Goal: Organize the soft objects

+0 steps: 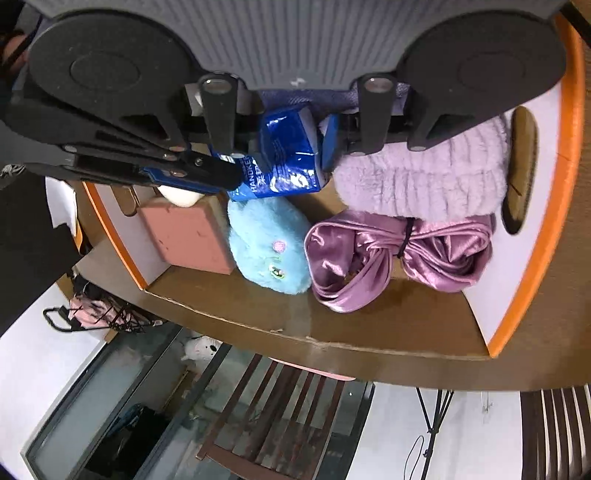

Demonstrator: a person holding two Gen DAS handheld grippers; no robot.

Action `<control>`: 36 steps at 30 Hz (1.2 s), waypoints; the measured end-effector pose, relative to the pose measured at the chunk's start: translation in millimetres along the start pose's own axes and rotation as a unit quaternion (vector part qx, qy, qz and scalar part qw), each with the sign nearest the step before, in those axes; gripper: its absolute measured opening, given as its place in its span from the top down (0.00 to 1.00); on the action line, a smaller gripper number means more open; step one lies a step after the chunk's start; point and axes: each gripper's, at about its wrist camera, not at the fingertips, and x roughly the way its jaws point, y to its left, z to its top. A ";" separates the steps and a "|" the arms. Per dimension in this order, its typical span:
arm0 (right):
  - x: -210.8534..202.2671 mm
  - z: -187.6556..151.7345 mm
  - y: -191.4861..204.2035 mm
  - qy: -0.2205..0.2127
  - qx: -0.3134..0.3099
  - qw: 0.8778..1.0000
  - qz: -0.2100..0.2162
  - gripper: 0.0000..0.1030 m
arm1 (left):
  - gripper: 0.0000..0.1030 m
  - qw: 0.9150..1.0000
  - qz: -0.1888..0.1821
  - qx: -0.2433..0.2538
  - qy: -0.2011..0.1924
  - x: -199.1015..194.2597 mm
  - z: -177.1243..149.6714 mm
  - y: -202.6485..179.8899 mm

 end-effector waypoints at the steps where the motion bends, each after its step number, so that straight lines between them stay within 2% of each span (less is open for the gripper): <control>1: -4.8 -1.1 2.9 -0.002 -0.009 1.000 -0.004 0.83 | 0.69 1.000 0.001 0.002 -0.007 -6.7 -0.5 -0.2; 3: -23.1 -1.3 7.8 -0.017 -0.020 1.000 -0.004 0.80 | 0.62 1.000 -0.001 0.011 -0.025 -28.2 -4.3 -5.2; 8: -87.7 7.2 10.9 -0.054 -0.040 0.998 -0.014 0.74 | 0.61 0.997 0.024 0.041 -0.064 -95.6 -7.3 -18.1; 10: -122.5 5.5 11.5 -0.072 -0.059 0.995 -0.026 0.69 | 0.58 0.994 0.040 0.058 -0.088 -127.4 -13.9 -20.8; 12: -154.1 -0.3 8.1 -0.085 -0.079 0.992 -0.040 0.57 | 0.56 0.989 0.062 0.075 -0.109 -159.4 -26.2 -21.4; 16: -210.5 -22.2 -9.5 -0.099 -0.103 0.987 -0.070 0.45 | 0.51 0.982 0.093 0.091 -0.133 -204.3 -48.3 -20.6; 22: -251.9 -46.2 -18.8 -0.116 -0.085 0.987 -0.076 0.41 | 0.38 0.980 0.102 0.082 -0.152 -235.1 -68.4 -28.2; 24: -262.5 -54.5 -13.1 -0.130 -0.091 0.985 -0.071 0.35 | 0.37 0.976 0.111 0.089 -0.165 -237.8 -78.9 -32.3; 25: -266.7 -58.2 -10.3 -0.139 -0.093 0.983 -0.069 0.33 | 0.35 0.974 0.115 0.092 -0.174 -240.8 -86.5 -34.6; 27: -275.7 -70.2 -4.5 -0.164 -0.097 0.979 -0.068 0.32 | 0.21 0.966 0.119 0.093 -0.208 -248.9 -108.3 -38.3; 28: -280.8 -78.9 -2.7 -0.180 -0.098 0.976 -0.067 0.32 | 0.19 0.961 0.124 0.093 -0.227 -253.3 -118.8 -39.3; 29: -282.7 -87.2 -0.8 -0.195 -0.099 0.974 -0.066 0.30 | 0.17 0.955 0.133 0.094 -0.248 -257.9 -131.2 -40.4; 32: -289.1 -118.7 1.6 -0.250 -0.096 0.961 -0.066 0.21 | 0.03 0.935 0.144 0.098 -0.308 -270.5 -166.2 -42.1; 34: -291.9 -137.4 3.7 -0.275 -0.096 0.954 -0.071 0.21 | 0.03 0.925 0.147 0.095 -0.337 -275.0 -187.9 -42.9; 36: -293.8 -160.8 5.6 -0.303 -0.094 0.945 -0.074 0.18 | 0.02 0.920 0.141 0.094 -0.354 -278.0 -206.6 -43.6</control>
